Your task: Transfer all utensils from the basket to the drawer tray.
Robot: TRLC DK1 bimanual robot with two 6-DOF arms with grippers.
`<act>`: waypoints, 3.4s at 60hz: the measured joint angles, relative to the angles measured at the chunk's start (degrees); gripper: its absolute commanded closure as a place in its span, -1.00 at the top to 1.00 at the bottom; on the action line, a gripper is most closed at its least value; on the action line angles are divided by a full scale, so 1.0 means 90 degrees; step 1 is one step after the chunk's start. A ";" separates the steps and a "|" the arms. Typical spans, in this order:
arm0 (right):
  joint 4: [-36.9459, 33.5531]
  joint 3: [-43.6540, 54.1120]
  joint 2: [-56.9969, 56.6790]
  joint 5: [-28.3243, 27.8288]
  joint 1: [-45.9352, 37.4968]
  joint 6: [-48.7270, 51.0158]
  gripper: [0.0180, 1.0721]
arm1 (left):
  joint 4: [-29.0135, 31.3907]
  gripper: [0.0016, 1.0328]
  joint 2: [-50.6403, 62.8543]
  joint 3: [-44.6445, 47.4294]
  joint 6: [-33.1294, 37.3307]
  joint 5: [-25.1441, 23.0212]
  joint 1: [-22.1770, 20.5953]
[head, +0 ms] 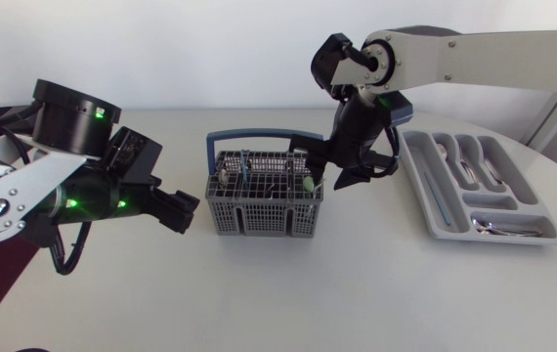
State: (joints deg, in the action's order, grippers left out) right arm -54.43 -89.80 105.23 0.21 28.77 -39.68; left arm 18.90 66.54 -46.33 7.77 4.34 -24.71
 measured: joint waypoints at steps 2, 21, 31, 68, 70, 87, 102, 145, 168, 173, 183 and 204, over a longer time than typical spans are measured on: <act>0.0078 0.0000 0.0002 -0.0007 0.0000 0.0000 -0.30 | -0.0002 0.91 0.0010 0.0005 0.0000 0.0000 -0.0017; 0.0537 0.0000 0.0002 -0.0034 0.0005 -0.0119 -0.47 | -0.0092 0.91 0.0041 0.0029 0.0000 0.0000 -0.0080; 0.0551 0.0000 0.0002 -0.0160 0.0000 -0.0245 -0.47 | -0.0097 0.91 0.0097 0.0051 0.0000 0.0000 -0.0080; 0.0600 0.0393 -0.0175 -0.0408 0.0000 -0.0427 -0.54 | -0.0131 0.91 0.0197 0.0070 0.0000 0.0000 -0.0097; 0.0597 0.0410 -0.0189 -0.0430 0.0000 -0.0425 -0.54 | -0.0136 0.91 0.0199 0.0070 0.0000 0.0000 -0.0097; 0.0726 0.0420 -0.0240 -0.0420 0.0000 -0.0423 -0.72 | -0.0141 0.91 0.0209 0.0070 0.0000 0.0002 -0.0121; 0.0770 0.0423 -0.0240 -0.0350 0.0000 -0.0423 -0.89 | -0.0141 0.91 0.0209 0.0070 0.0000 0.0002 -0.0151; 0.0874 0.0522 -0.0862 -0.0389 -0.0007 -0.0384 -0.89 | -0.0143 0.91 0.0216 0.0070 0.0000 0.0005 -0.0182; 0.0238 0.0430 -0.1904 -0.1511 -0.0474 -0.0350 -0.89 | -0.0158 0.91 0.0245 0.0073 0.0000 0.0002 -0.0192; 0.0165 0.0430 -0.2084 -0.1739 -0.0612 -0.0352 -0.89 | -0.0158 0.91 0.0245 0.0073 0.0000 0.0002 -0.0192; -0.0102 0.0430 -0.2492 -0.2033 -0.0901 -0.0228 -0.89 | -0.0158 0.91 0.0245 0.0073 0.0000 0.0002 -0.0192; -0.0189 0.0447 -0.2703 -0.2171 -0.1078 0.0056 -0.89 | -0.0160 0.91 0.0257 0.0078 0.0000 0.0007 -0.0306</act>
State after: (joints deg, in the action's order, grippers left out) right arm -56.14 -85.78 80.90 -19.33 19.07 -39.18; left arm 17.45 68.86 -45.63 7.77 4.40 -27.46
